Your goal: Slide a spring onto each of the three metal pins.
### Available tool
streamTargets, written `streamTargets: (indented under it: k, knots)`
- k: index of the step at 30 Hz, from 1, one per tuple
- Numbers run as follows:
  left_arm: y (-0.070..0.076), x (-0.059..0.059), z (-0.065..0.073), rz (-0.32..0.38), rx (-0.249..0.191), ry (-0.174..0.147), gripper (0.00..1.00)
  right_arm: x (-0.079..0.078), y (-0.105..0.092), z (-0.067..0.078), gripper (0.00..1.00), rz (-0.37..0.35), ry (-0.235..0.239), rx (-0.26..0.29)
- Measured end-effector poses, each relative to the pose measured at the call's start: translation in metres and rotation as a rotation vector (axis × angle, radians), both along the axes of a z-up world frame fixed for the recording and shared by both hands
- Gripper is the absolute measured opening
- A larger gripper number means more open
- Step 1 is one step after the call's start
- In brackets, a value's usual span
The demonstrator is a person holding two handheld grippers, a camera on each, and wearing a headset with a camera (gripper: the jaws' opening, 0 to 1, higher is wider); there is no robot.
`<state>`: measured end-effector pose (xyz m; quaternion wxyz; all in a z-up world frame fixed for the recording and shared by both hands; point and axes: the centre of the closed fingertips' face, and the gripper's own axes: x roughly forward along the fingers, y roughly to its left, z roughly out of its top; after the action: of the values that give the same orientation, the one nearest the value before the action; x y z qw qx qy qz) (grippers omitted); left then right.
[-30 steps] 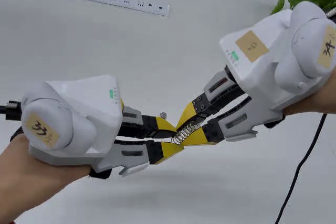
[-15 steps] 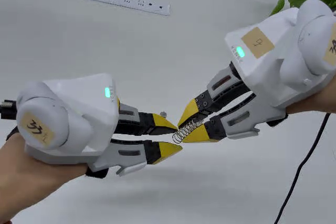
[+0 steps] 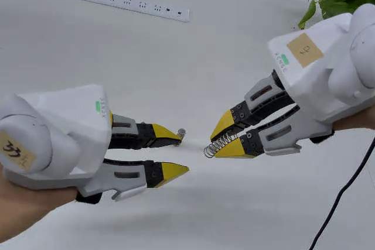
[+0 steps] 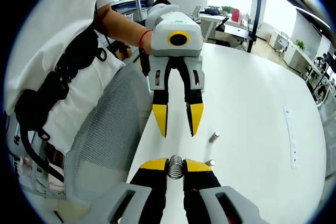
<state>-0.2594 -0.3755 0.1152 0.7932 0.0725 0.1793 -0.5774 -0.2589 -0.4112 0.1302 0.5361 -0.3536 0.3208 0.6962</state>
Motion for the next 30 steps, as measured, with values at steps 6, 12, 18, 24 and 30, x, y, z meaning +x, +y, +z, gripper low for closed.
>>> streamTargets:
  k: [6, 12, 18, 24, 30]
  knots:
    - [0.017, 0.000, -0.006, 0.036, 0.025, -0.002, 0.28, 0.013, -0.017, -0.002, 0.07, -0.054, -0.030, -0.034]
    - [0.034, 0.005, -0.008, 0.085, 0.042, -0.006, 0.37, 0.023, -0.031, -0.007, 0.07, -0.101, -0.042, -0.058]
    - [0.050, 0.010, -0.013, 0.126, 0.058, -0.014, 0.46, 0.038, -0.041, -0.013, 0.07, -0.156, -0.064, -0.092]
    - [0.062, 0.015, -0.017, 0.166, 0.048, -0.010, 0.60, 0.051, -0.047, -0.023, 0.07, -0.198, -0.075, -0.113]
    - [0.067, 0.018, -0.021, 0.182, 0.027, -0.010, 0.74, 0.059, -0.054, -0.036, 0.07, -0.241, -0.080, -0.134]
